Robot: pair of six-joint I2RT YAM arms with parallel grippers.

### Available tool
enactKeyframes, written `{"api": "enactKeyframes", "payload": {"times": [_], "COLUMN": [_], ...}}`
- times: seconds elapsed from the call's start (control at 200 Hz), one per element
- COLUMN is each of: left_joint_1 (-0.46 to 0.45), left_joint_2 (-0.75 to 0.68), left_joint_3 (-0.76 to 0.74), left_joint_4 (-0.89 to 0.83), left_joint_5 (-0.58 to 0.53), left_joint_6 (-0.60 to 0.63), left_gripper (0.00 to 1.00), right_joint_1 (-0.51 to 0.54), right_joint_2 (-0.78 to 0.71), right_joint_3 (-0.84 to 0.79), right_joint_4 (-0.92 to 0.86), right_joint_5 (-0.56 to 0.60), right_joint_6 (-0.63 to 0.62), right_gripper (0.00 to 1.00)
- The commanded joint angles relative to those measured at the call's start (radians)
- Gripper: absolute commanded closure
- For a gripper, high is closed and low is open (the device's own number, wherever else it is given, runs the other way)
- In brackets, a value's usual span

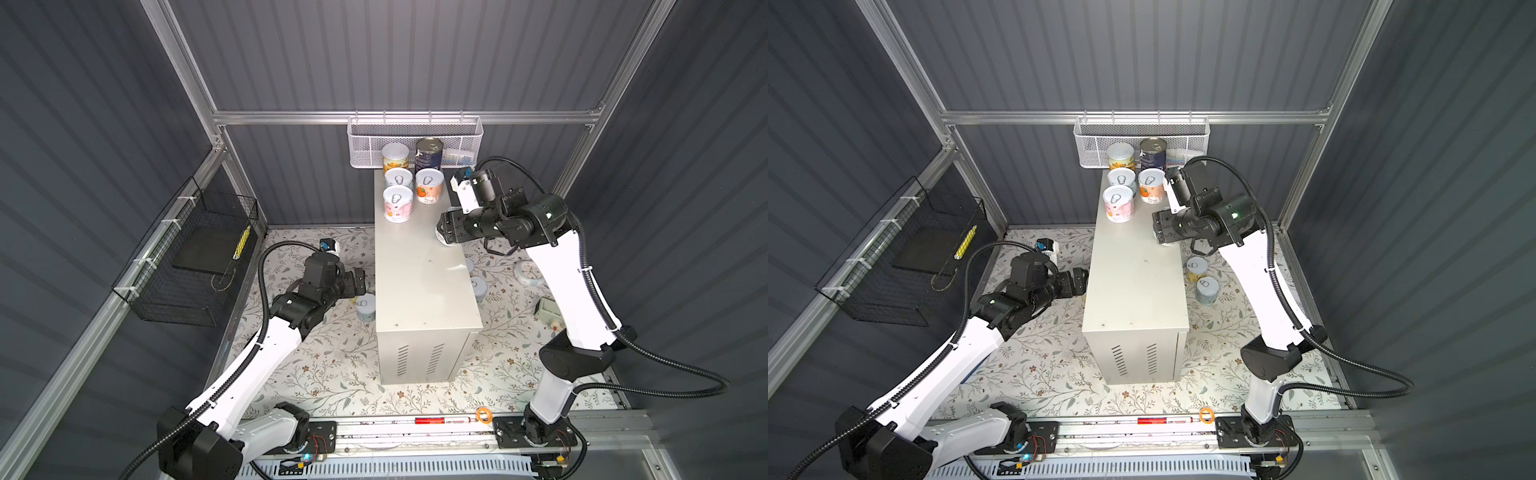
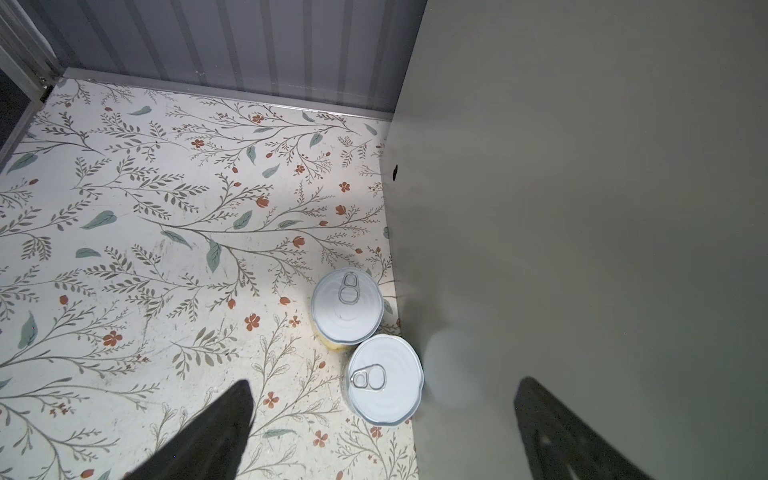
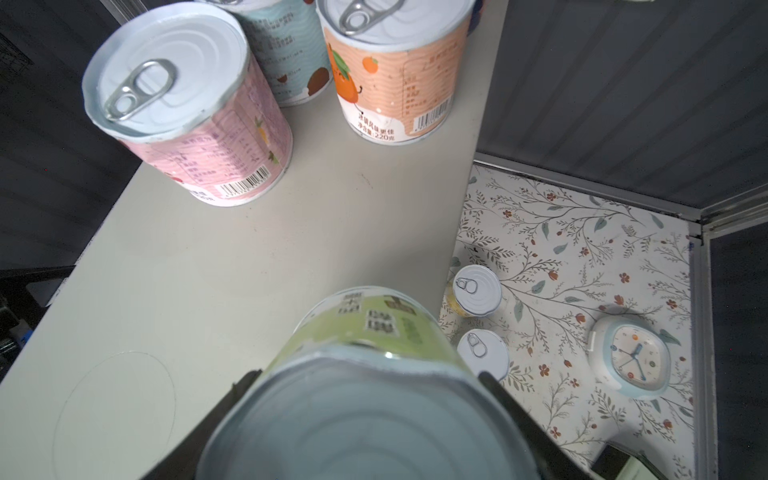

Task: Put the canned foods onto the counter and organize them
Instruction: 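Carry the green-labelled can toward the pink and orange-labelled cans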

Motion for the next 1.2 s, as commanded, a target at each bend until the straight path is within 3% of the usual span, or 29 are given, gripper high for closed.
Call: {"api": "enactKeyframes", "payload": {"times": [0.0,0.255,0.465,0.63,1.036,1.196], "left_joint_1": [0.006,0.008,0.010,0.014,0.017,0.017], "left_joint_2": [-0.017,-0.006,-0.016,-0.021,-0.029,-0.019], "left_joint_3": [-0.017,-0.019,-0.015,-0.008,0.011,0.016], "left_joint_4": [0.015,0.028,0.014,0.003,-0.008,-0.003], "left_joint_5": [0.001,-0.008,-0.020,-0.025,-0.011,-0.009], "left_joint_6": [0.014,0.017,0.028,0.035,0.045,0.046], "left_gripper": [0.01,0.01,0.01,0.01,0.01,0.01], "right_joint_1": [0.004,0.004,0.006,0.006,0.005,0.006], "right_joint_2": [0.019,0.075,0.097,0.108,0.023,-0.083], "right_joint_3": [0.029,0.071,0.085,0.109,0.130,0.053], "right_joint_4": [0.036,0.046,0.070,0.088,0.148,0.190], "right_joint_5": [-0.011,-0.021,-0.035,-0.044,-0.056,-0.090], "right_joint_6": [-0.009,-0.005,-0.003,-0.010,-0.037,-0.039], "right_gripper": [0.94,0.53,0.29,0.03,0.03,0.10]}}
